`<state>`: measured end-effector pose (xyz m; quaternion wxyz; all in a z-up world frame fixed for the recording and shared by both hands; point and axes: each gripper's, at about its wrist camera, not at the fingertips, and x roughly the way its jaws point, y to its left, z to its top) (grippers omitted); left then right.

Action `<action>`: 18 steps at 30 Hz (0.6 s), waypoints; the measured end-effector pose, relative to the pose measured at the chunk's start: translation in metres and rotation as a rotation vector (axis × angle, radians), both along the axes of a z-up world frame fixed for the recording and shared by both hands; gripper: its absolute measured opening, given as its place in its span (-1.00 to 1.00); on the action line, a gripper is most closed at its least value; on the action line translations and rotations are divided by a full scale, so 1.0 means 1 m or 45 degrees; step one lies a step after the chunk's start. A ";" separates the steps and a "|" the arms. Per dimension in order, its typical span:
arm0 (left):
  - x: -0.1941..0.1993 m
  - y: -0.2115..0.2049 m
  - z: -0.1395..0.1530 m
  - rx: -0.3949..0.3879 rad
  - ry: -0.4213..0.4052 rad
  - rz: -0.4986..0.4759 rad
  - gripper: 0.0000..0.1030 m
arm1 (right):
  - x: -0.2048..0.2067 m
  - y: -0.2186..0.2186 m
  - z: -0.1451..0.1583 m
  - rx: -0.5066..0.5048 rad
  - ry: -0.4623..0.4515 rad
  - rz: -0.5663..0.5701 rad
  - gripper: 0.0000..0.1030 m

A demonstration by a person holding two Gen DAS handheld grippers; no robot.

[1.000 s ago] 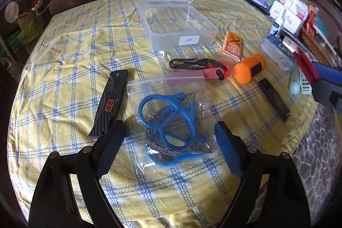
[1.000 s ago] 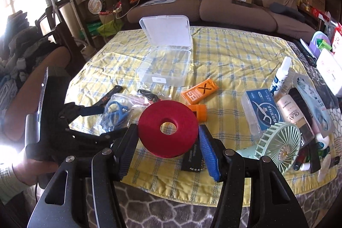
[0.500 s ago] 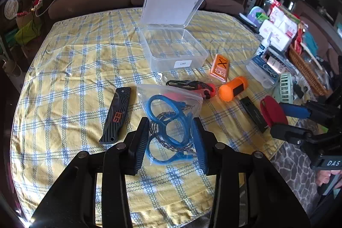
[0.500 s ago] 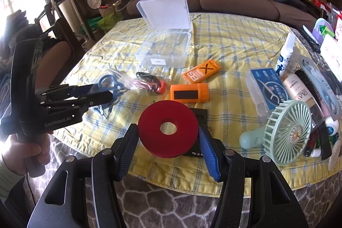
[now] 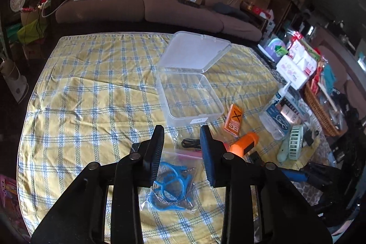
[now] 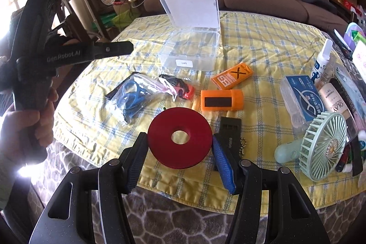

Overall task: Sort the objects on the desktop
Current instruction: 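Grasp the bagged blue wire saw with the left gripper and lift it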

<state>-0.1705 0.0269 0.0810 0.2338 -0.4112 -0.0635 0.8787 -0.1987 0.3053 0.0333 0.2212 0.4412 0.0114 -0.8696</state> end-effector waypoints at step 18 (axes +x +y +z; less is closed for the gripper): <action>0.036 0.039 -0.074 -0.385 -0.004 -0.155 -0.10 | -0.011 0.029 0.017 -0.071 0.024 -0.064 0.43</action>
